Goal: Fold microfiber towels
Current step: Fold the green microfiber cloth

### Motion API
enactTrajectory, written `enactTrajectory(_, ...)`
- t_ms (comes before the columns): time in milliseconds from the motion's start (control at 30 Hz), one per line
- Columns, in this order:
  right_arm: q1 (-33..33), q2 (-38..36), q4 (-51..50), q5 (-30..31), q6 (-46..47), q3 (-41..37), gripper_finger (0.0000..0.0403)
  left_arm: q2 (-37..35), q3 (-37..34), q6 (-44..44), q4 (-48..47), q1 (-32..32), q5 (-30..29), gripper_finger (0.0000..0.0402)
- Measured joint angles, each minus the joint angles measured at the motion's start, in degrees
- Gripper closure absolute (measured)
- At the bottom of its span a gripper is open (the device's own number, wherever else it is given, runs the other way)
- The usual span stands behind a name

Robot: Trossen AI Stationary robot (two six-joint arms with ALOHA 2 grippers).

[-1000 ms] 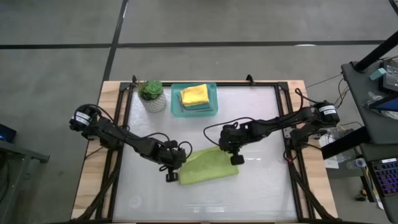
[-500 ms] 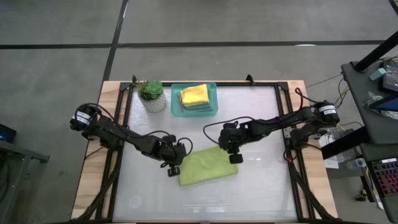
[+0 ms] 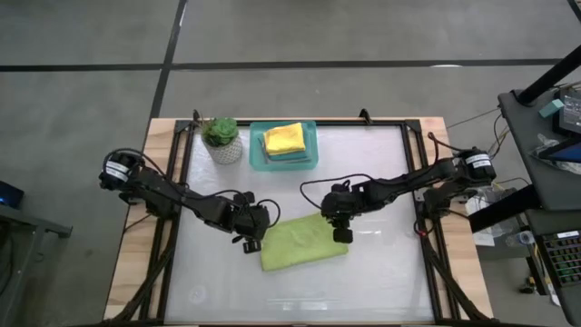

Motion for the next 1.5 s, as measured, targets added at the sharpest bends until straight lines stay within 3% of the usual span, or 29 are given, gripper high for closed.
enactTrajectory(167, -0.07, 0.00, 10.05, 0.08, 6.97, -3.25, 0.0309, 0.00, 1.22, -1.25, 3.41, -1.44, -0.62, 0.0259)
enactTrajectory(400, 0.29, 0.00, 10.04, -0.46, 15.75, -4.95, 0.0269, 0.82, 0.32, -1.08, 15.54, -5.54, -0.29, 0.0259)
enactTrajectory(733, 3.68, 0.00, 11.00, 0.04, 18.77, -5.61, 0.0219, 9.80, -0.06, -1.07, 20.58, -6.05, -0.27, 0.0259)
enactTrajectory(1100, 4.69, 0.00, 25.72, 4.84, 15.95, -10.76, 0.0243, 12.42, -0.92, 0.20, 21.60, -4.15, -0.17, 0.0259)
enactTrajectory(1267, 4.69, 0.00, 32.01, 5.05, 12.46, -13.09, 0.0265, 12.11, -0.99, 1.85, 21.49, -1.74, 3.83, 0.0259)
enactTrajectory(1500, 4.71, 0.00, 33.69, 5.40, 11.73, -15.22, 0.0299, 12.55, -1.50, 0.09, 21.19, -0.85, 3.13, 0.0259)
